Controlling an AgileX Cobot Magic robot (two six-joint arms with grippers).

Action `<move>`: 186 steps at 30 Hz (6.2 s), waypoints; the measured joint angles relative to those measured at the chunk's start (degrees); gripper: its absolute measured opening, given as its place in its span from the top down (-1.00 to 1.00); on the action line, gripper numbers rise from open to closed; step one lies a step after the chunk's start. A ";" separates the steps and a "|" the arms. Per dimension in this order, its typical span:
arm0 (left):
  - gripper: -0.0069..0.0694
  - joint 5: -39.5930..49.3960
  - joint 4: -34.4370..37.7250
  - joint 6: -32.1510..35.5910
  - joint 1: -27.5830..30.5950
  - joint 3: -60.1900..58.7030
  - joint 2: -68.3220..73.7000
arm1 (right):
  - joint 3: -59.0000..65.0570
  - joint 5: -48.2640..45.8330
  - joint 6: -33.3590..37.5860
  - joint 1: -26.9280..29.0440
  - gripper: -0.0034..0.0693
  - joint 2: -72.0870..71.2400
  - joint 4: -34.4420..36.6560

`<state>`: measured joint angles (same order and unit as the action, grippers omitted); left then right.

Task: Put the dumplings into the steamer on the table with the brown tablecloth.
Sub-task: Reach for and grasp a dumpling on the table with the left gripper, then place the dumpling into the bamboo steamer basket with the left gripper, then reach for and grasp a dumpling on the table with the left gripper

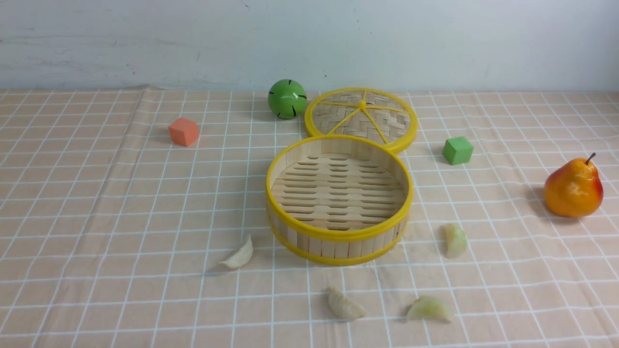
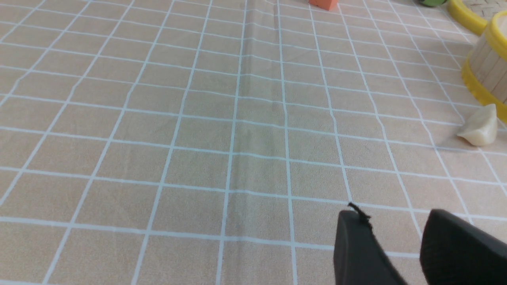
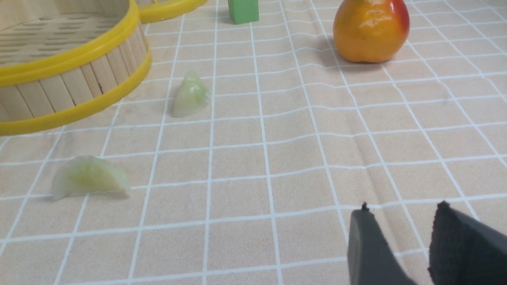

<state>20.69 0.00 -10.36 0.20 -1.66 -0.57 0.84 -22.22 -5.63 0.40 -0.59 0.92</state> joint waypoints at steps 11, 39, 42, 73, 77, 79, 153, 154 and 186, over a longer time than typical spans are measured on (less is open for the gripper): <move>0.19 -0.21 1.28 0.00 0.00 0.00 0.00 | 0.00 0.00 0.00 0.00 0.25 0.00 0.05; 0.22 -1.91 67.48 7.10 0.00 4.46 0.00 | 0.31 -0.23 4.28 0.00 0.25 0.00 55.83; 0.33 0.23 65.25 13.04 0.00 9.69 0.41 | -1.67 -0.45 9.69 0.00 0.26 0.00 56.19; 0.69 40.05 -1.58 7.85 -26.84 73.63 88.30 | -48.78 -37.81 23.72 -30.54 0.91 66.09 16.54; 0.30 39.57 -1.75 8.41 -26.95 77.89 94.84 | -49.04 -37.46 23.52 -30.53 0.91 66.12 16.27; -0.08 38.96 -1.87 8.74 -26.95 80.34 100.03 | -49.11 -37.34 23.46 -30.53 0.90 66.16 16.55; -0.56 49.70 9.02 23.20 -38.48 118.64 119.83 | -49.16 -41.47 12.04 -30.53 0.82 43.89 2.72; -0.53 49.82 9.27 27.21 -39.53 116.82 118.45 | -49.16 -41.47 11.58 -30.53 0.82 43.22 2.39; -0.13 42.81 4.22 47.98 -43.91 101.54 126.73 | -49.16 -44.65 10.56 -30.53 0.74 36.66 1.51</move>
<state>63.51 4.22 37.62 -43.71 99.88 126.15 -48.32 -66.87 4.93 -30.13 36.07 2.44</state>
